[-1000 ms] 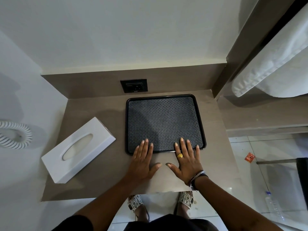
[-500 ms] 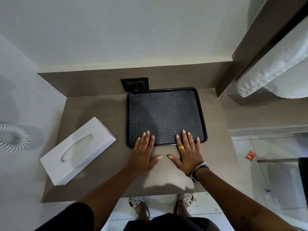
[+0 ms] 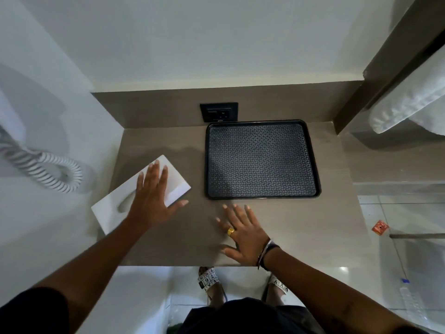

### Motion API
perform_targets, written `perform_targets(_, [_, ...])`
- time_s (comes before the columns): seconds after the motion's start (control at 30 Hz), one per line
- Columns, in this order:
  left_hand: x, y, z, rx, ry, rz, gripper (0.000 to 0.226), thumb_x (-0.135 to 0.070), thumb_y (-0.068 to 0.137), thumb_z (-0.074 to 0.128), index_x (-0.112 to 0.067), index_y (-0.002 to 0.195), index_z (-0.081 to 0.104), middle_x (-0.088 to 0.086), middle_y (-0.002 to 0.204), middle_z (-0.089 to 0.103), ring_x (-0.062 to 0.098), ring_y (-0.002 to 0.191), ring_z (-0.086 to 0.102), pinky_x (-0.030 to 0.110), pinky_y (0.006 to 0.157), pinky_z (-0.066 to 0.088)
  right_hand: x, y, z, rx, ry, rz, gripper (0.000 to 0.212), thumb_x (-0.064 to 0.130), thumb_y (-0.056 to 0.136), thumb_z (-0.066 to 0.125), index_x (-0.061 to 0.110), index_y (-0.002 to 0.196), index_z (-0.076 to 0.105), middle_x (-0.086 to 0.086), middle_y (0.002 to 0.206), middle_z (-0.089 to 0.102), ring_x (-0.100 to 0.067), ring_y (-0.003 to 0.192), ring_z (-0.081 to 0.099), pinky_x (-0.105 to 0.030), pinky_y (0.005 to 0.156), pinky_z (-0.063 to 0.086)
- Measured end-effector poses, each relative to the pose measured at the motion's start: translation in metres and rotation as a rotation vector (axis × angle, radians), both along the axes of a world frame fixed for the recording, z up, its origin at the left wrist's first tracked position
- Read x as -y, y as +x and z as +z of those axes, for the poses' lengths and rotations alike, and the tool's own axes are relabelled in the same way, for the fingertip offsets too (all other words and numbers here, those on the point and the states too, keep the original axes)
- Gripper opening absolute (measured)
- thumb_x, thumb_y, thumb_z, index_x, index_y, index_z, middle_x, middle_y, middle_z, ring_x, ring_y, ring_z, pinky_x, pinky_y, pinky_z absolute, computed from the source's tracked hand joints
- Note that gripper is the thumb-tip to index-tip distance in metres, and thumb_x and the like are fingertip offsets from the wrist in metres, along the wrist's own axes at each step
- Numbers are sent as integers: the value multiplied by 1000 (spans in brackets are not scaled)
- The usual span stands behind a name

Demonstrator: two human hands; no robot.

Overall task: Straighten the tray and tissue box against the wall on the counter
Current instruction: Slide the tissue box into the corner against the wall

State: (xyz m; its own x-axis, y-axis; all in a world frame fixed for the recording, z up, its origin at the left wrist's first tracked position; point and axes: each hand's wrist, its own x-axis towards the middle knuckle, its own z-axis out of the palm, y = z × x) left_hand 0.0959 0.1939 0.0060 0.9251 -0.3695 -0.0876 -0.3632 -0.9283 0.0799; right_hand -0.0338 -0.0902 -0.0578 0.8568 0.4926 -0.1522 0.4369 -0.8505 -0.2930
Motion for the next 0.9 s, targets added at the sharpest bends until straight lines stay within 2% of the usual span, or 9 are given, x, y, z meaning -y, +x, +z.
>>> perform_targets(0.13, [-48,20,2,-183,66,104,148,-105,48,21,-7,158,5,20,166,-4,37,154,-3,54,123,1,-40,16,-1,-21,-27,14,85,75,84,38,28,153,26,-13,163,19,-43,145,23,-70,113,12])
perform_targets(0.23, [-69,29,-3,-318,101,153,155,-101,43,44,-12,156,-12,15,166,-15,33,154,-13,53,125,-2,-69,28,-2,-33,-50,39,88,75,81,40,27,153,26,-13,163,18,-43,145,23,-70,112,11])
perform_targets(0.33, [-74,34,-9,-384,118,160,158,-95,42,59,-17,154,-19,12,166,-17,32,154,-12,53,123,-2,-91,31,-9,-41,-79,22,90,76,80,40,27,154,23,-12,164,13,-41,148,15,-70,113,8])
perform_targets(0.4, [-74,35,-10,-380,149,147,158,-93,41,63,-19,154,-19,10,167,-12,34,154,-5,54,122,4,-96,30,-11,-41,-127,2,91,78,80,38,26,154,25,-12,164,12,-41,148,14,-71,113,9])
perform_targets(0.5, [-72,37,-10,-310,156,143,154,-82,44,75,-16,156,-8,13,165,9,37,150,16,54,119,20,-98,31,-13,-47,-157,-24,91,80,81,34,26,154,24,-10,165,13,-39,149,12,-70,113,10])
perform_targets(0.6, [-71,35,-11,-249,108,144,148,-74,44,79,-17,156,0,16,156,26,37,142,29,54,115,27,-98,32,-12,-60,-159,-40,91,80,81,33,26,154,25,-9,164,15,-38,149,11,-70,113,9])
perform_targets(0.73, [-74,32,-14,-241,64,173,142,-77,44,75,-25,154,3,15,155,29,36,140,31,54,116,28,-99,31,-10,-54,-156,-46,89,80,83,31,26,154,25,-9,164,17,-37,149,13,-70,113,11])
perform_targets(0.9, [-71,46,-10,-193,-37,380,140,-77,49,77,-24,155,2,19,157,25,41,143,29,58,116,27,-100,32,-7,-40,-155,-54,88,79,82,34,27,153,28,-8,164,19,-36,149,15,-68,114,11])
